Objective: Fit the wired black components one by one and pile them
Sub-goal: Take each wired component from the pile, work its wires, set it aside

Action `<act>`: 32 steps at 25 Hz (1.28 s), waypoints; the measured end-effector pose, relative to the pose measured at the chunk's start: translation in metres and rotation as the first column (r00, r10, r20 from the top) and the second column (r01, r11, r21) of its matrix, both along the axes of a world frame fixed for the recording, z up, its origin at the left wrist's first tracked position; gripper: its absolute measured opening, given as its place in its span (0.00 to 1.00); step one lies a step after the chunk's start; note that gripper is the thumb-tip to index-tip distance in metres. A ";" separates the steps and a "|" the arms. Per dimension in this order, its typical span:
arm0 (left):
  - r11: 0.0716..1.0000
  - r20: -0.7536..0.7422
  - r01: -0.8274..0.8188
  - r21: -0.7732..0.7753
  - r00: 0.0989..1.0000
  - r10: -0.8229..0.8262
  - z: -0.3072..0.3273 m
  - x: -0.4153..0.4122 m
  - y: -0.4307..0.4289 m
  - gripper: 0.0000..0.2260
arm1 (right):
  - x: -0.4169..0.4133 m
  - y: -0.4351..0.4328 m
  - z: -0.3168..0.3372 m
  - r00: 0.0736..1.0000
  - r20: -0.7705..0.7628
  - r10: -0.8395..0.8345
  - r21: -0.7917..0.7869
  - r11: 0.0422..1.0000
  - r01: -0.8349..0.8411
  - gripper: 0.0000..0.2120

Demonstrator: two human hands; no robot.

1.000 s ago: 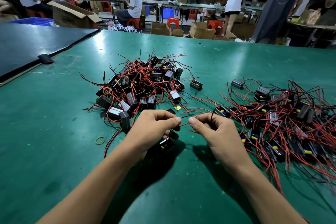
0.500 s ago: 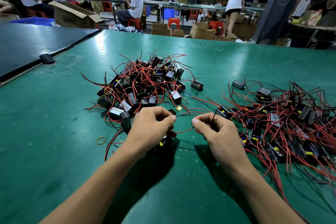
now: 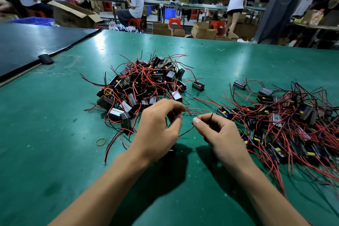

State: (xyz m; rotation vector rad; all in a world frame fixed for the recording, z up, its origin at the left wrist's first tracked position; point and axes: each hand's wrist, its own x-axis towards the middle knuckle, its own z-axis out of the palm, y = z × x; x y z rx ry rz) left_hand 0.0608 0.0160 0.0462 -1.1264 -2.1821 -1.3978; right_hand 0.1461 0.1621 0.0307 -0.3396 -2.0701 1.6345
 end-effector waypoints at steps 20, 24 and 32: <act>0.996 0.392 0.049 0.076 0.917 -0.075 -0.015 0.002 0.007 0.13 | 0.006 0.016 -0.011 0.998 -0.069 -0.004 0.722 0.690 0.053 0.08; 0.997 0.406 0.064 0.052 0.911 -0.080 -0.014 0.002 0.007 0.13 | 0.003 0.024 -0.015 0.986 -0.126 -0.108 0.694 0.701 0.166 0.06; 0.988 0.417 0.107 0.112 0.897 -0.145 -0.010 0.002 0.007 0.08 | 0.000 0.017 -0.016 0.993 -0.081 -0.084 0.529 0.841 0.114 0.06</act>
